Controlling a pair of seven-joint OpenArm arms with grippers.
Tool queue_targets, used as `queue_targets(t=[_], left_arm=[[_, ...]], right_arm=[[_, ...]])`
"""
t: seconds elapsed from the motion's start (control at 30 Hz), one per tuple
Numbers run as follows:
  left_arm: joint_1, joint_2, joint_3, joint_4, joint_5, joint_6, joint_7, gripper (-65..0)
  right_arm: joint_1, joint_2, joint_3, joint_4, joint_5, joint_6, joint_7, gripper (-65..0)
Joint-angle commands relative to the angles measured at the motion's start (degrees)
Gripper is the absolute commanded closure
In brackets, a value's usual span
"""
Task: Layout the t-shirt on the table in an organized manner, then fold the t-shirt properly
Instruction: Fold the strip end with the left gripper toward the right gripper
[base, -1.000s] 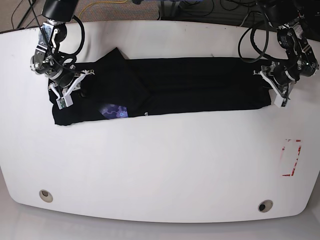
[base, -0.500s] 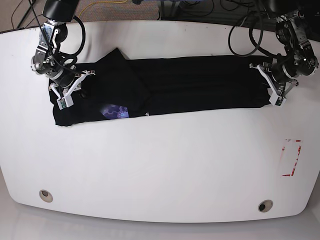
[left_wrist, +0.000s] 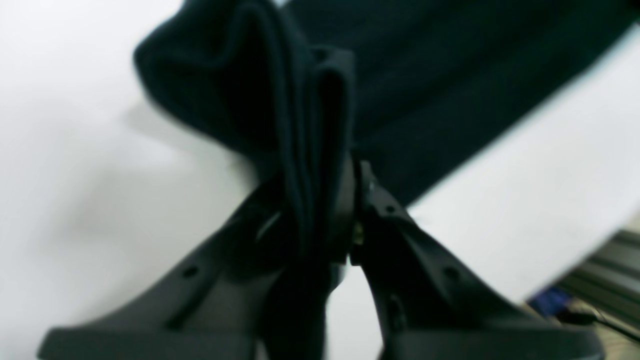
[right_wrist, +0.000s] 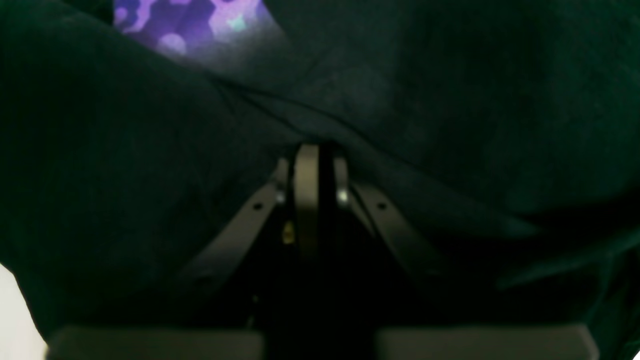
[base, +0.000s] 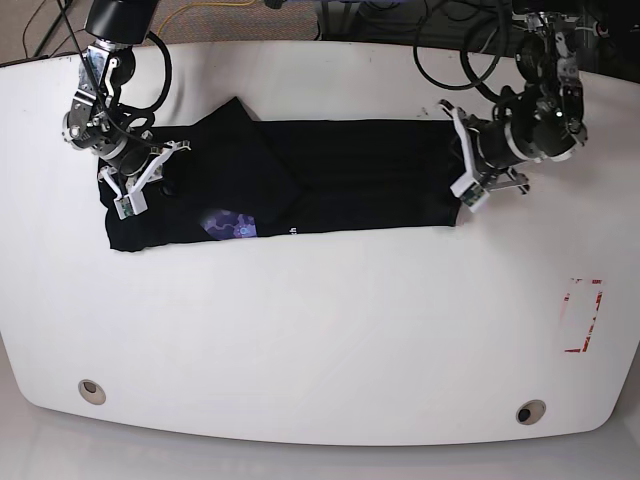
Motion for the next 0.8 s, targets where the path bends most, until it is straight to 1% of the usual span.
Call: queue_targets(t=[0.0,0.07,0.2,0.33,0.43,0.53,0.7,0.77], left_arm=[[-2.9,1.1,2.6,1.0,-1.0,-0.1,-1.4,-1.4],[-4.1,2.6,4.3,0.9,-1.0,-0.1,-1.3,-1.5],[-6.3,6.8,7.0,0.7,-0.7,-0.1,-1.3,-1.5],[-8.1,10.0,8.2,-0.3,-0.6,-0.1,-1.3,-1.7],[-9.0,12.6,8.8,-2.4,-0.6,0.7,-1.3,-1.7],[-9.1,14.3,9.4,-5.2,-0.1,1.0,-1.3,-1.7],[-10.9,16.2,10.7,-8.3,3.9,1.0,-1.3,-1.7],[-11.1,16.7,10.9,-8.7,4.6,0.8,-1.3,-1.7]], right_arm=[[-0.5,0.1,-0.3,-0.4,-3.5,-0.5,-5.0,-3.6],[-0.5,0.1,-0.4,-0.4,-3.5,-0.5,-5.0,-3.6],[-0.4,0.1,-0.4,-0.4,-3.5,-0.5,-5.0,-3.6],[-0.4,0.1,-0.4,-0.4,-3.5,-0.5,-5.0,-3.6],[-0.4,0.1,-0.4,-0.4,-3.5,-0.5,-5.0,-3.6],[-0.4,0.1,-0.4,-0.4,-3.5,-0.5,-5.0,-3.6],[-0.4,0.1,-0.3,-0.4,-3.5,-0.5,-5.0,-3.6],[-0.5,0.1,-0.3,-0.4,-3.5,-0.5,-5.0,-3.6]])
